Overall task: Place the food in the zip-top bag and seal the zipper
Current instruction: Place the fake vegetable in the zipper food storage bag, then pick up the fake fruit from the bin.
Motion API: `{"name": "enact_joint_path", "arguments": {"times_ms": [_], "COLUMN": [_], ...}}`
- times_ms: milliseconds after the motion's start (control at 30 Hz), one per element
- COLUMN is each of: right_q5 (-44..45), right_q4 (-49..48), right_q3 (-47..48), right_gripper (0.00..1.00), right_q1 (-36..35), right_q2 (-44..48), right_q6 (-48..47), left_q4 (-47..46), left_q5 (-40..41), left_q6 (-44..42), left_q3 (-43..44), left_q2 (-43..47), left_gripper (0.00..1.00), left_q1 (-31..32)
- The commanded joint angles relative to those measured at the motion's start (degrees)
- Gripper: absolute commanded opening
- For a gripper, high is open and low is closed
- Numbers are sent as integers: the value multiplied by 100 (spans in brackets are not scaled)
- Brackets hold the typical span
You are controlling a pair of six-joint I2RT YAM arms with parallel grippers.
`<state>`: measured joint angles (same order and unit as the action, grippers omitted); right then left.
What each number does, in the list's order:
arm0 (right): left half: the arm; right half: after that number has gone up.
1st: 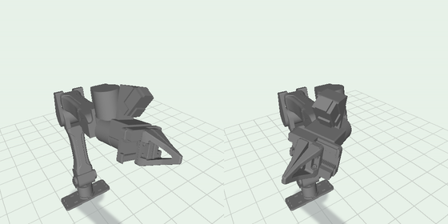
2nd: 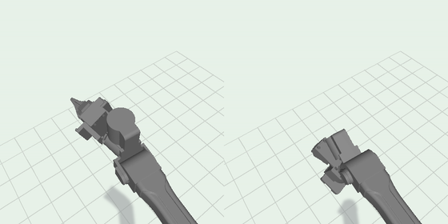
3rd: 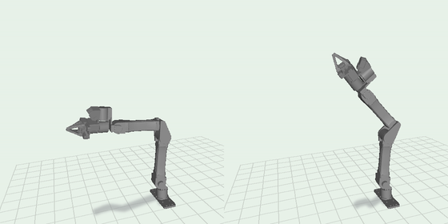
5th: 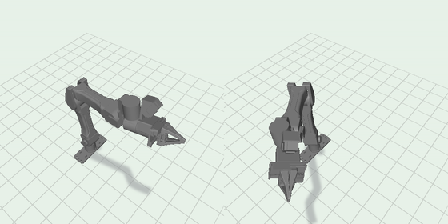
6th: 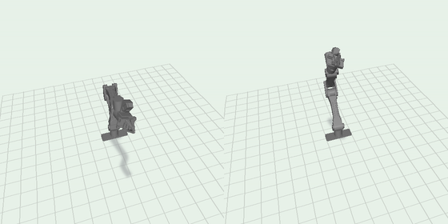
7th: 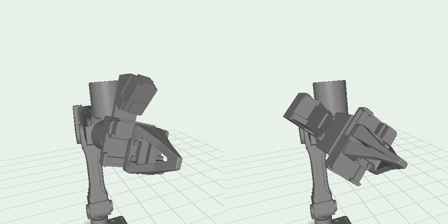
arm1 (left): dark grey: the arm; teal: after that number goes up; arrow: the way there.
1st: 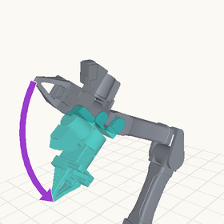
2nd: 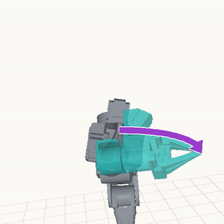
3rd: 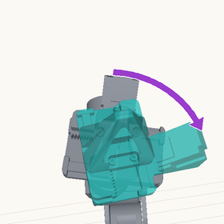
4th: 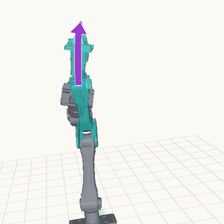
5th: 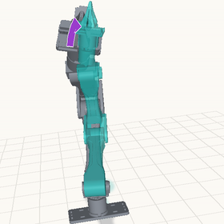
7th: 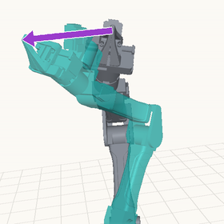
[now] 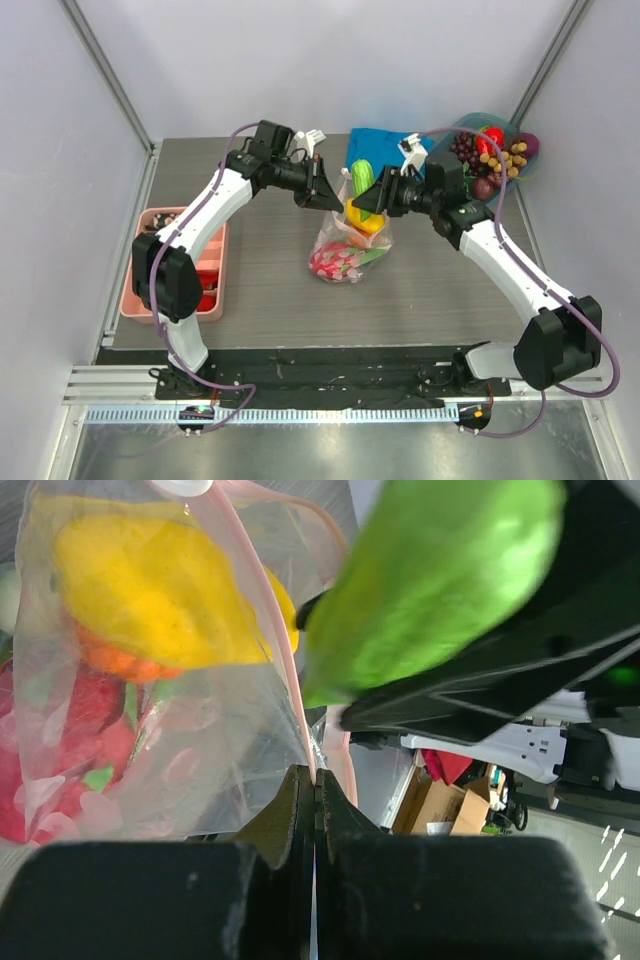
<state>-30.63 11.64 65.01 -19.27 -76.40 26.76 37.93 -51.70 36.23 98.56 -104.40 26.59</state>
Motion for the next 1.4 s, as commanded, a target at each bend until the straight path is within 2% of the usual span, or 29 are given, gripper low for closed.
{"name": "enact_joint_path", "arguments": {"times_ms": [0, 67, 133, 200, 267, 300, 367, 467, 667, 733, 833, 867, 933, 1100, 1200, 1333, 1367], "right_q5": [462, 383, 287, 277, 303, 330, 443, 654, 831, 848, 910, 919, 892, 384, 233, 356, 522], "right_q4": [-645, -558, -339, -93, 276, 556, 795, 1164, 1552, 1552, 1543, 1543, 1552, 1911, 2491, 3045, 3264], "right_q3": [-313, -375, -375, -305, -218, -156, 19, 239, 609, 722, 916, 969, 1126, 1619, 2006, 2155, 2217], "right_gripper": [1, 3, 18, 42, 54, 67, 74, 95, 97, 94, 87, 81, 75, 73, 73, 73, 73], "right_q1": [-314, -411, -525, -604, -604, -596, -604, -596, -569, -526, -464, -429, -298, 791, 1458, 2347, 2523], "right_q2": [293, 292, 336, 415, 468, 486, 556, 644, 662, 627, 434, 372, 354, 74, -295, -716, -875], "right_q6": [461, 496, 383, 216, -39, -135, -478, -820, -1191, -1235, -1314, -1331, -1367, -1393, -1875, -3192, -3839], "left_q4": [-304, -304, -304, -313, -322, -322, -339, -348, -339, -339, -330, -322, -278, 214, 407, 575, 566], "left_q5": [-165, -165, -156, -156, -156, -156, -165, -165, -156, -165, -156, -173, -130, 82, 20, -33, -68], "left_q6": [113, 130, 139, 139, 139, 139, 139, 139, 42, -10, -116, -177, -282, -669, -774, -802, -793], "left_q3": [137, 163, 172, 172, 172, 163, 146, 146, 146, 111, 119, 119, 207, 794, 823, 752, 761], "left_q2": [271, 271, 262, 271, 271, 280, 289, 289, 341, 359, 411, 429, 473, 403, 324, 236, 218], "left_gripper": [0, 0, 0, 0, 0, 0, 0, 0, 0, 0, 0, 0, 0, 0, 0, 0, 0], "left_q1": [-22, -22, -31, -22, -22, -31, -22, -22, -22, -13, 22, 30, 57, 232, 303, 312, 312]}}
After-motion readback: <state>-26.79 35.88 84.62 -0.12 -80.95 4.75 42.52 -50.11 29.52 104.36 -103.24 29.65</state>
